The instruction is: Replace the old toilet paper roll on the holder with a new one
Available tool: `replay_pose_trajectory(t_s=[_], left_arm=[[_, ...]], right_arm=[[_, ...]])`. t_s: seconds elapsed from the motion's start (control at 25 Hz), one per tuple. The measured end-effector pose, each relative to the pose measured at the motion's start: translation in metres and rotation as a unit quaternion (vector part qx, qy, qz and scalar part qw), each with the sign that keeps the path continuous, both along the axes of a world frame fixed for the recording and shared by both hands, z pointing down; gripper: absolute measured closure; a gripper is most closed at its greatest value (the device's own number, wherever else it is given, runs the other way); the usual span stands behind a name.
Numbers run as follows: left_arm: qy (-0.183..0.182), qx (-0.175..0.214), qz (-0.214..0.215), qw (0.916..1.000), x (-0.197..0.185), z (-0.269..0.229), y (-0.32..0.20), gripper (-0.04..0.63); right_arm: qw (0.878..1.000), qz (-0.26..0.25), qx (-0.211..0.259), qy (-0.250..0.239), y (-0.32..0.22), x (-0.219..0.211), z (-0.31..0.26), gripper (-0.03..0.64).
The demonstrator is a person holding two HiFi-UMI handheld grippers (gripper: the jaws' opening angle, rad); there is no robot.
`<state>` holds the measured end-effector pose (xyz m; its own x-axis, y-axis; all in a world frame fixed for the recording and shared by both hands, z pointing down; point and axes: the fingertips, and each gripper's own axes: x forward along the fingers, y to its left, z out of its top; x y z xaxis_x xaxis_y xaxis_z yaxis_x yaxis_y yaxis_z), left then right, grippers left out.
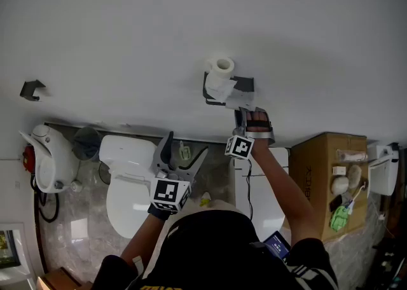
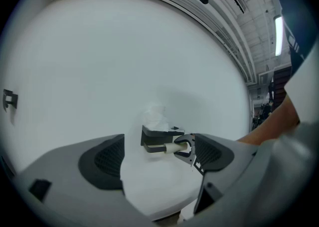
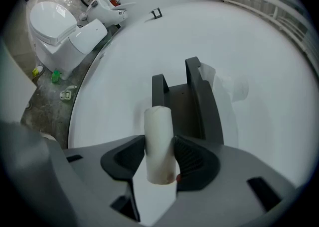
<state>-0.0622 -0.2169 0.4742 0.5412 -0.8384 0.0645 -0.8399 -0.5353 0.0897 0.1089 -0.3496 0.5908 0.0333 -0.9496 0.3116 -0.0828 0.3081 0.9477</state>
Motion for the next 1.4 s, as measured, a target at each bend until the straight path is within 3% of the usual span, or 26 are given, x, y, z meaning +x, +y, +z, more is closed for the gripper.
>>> replay_pose_trajectory(t_s=[0.48,1.4], left_arm=[[0.003,-0.004,0.032,0.9995,0.029,0.001,0.001,0.145],[0.001,-0.01,0.036,0.9993,0.036,0.008,0.006,0.146]], right_arm=[[1.0,0.024,-0.004,-0.004,0.005,0.029,-0.002,0.43],[0.999,0.053,0.003,-0.011,0.018,0.059,-0.005,0.431]])
